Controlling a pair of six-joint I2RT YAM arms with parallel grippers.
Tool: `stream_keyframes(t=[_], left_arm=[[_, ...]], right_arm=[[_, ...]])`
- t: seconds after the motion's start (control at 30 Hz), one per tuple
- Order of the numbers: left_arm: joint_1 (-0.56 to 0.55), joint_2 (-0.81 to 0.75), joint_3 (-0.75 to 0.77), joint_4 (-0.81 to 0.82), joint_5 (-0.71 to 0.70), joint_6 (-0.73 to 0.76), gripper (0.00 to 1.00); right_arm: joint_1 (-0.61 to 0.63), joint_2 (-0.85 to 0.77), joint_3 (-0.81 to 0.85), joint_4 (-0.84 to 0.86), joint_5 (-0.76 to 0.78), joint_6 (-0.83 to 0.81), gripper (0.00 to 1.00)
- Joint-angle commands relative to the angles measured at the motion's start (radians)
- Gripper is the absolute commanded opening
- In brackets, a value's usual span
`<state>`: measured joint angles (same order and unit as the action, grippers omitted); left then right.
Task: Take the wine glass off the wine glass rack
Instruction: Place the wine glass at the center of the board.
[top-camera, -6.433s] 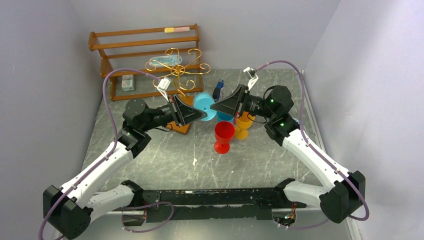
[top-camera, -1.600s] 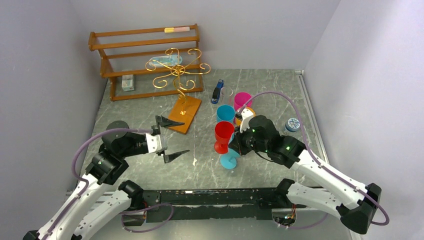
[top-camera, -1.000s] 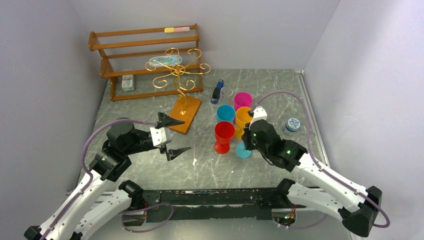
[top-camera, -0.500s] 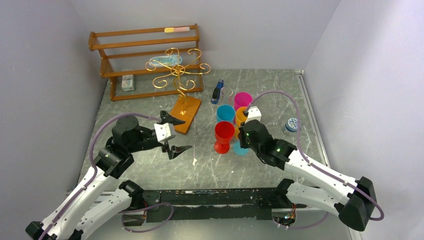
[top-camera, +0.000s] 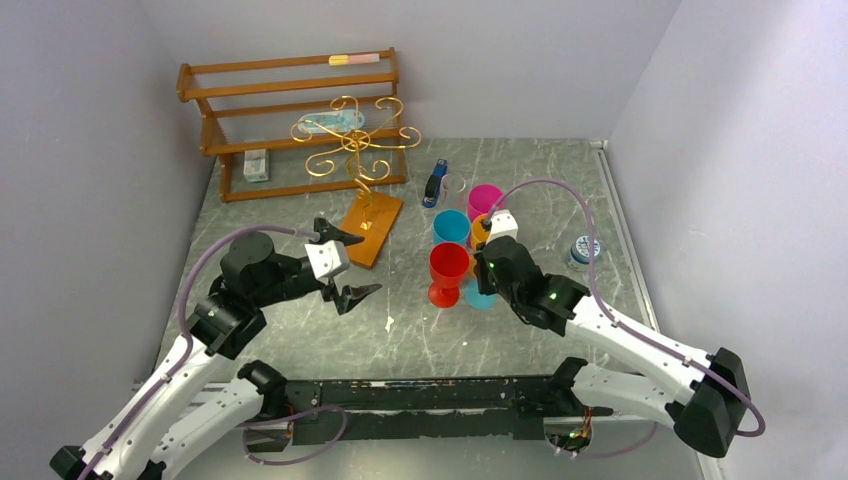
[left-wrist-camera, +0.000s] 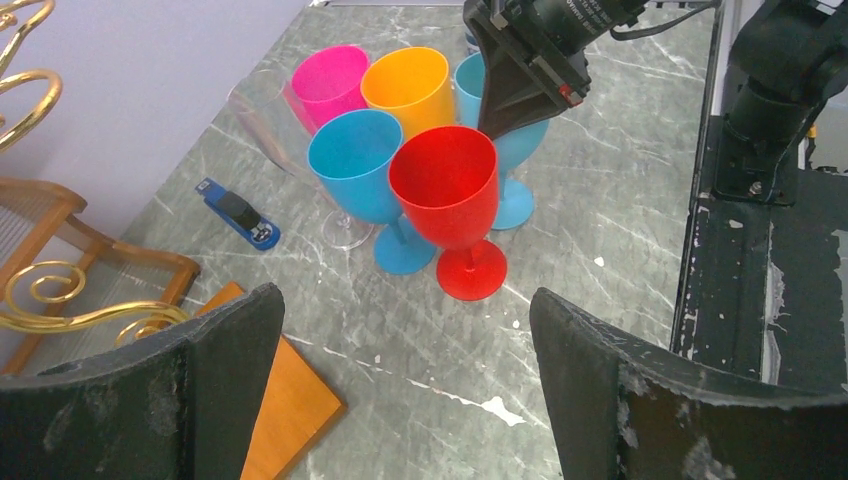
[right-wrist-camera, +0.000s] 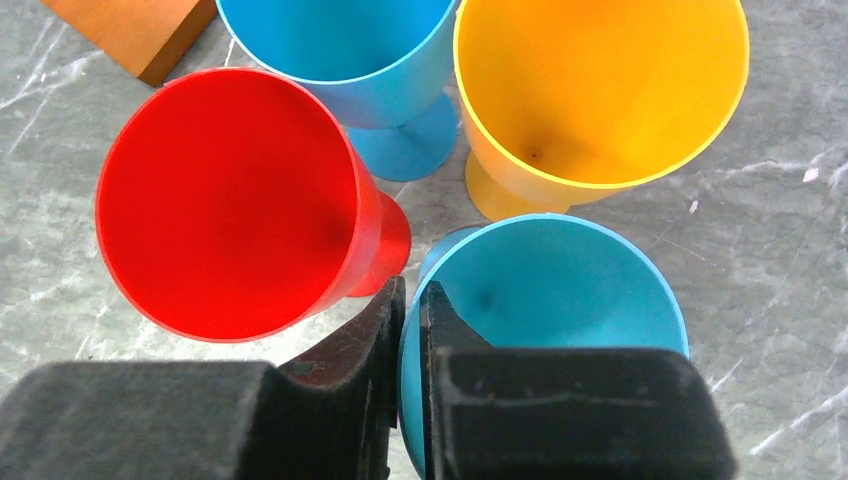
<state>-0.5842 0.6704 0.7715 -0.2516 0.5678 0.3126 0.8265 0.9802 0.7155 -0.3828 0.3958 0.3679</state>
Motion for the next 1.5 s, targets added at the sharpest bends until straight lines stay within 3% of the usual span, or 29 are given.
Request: stream_keyframes(t=[0.0, 0.27, 0.6, 0.83, 1.0, 1.17, 1.33, 1.47], left_arm=[[-0.003, -0.014, 0.006, 0.019, -0.067, -0.022, 0.97], [-0.003, -0.061, -0.017, 0.041, -0.162, -0.071, 0.97], [-0.003, -0.048, 0.001, -0.013, -0.131, -0.019, 0.97], [-0.003, -0.059, 0.003, -0.022, -0.146, -0.017, 0.97], [-0.002, -0.074, 0.009, -0.022, -0.213, -0.057, 0.97], [-0.002, -0.092, 0.015, -0.025, -0.416, -0.207, 0.97], [-0.003, -0.119, 0.077, -0.166, -0.738, -0.522, 0.97], [-0.003, -0.172, 0.053, -0.274, -1.008, -0.767, 0.97]], right_arm=[[0.005, 0.008, 0.049, -0.012, 0.007, 0.001, 0.14], [0.005, 0.022, 0.094, -0.062, 0.004, -0.010, 0.19], [0.006, 0.018, 0.105, -0.110, -0.013, -0.053, 0.02], [0.006, 0.023, 0.112, -0.135, -0.049, -0.060, 0.02], [0.006, 0.039, 0.128, -0.147, -0.060, -0.054, 0.13], [0.006, 0.027, 0.184, -0.148, -0.066, -0.035, 0.25], [0.006, -0.042, 0.226, -0.115, 0.014, -0.023, 0.37], [0.005, -0.109, 0.212, -0.054, 0.165, 0.003, 0.60]])
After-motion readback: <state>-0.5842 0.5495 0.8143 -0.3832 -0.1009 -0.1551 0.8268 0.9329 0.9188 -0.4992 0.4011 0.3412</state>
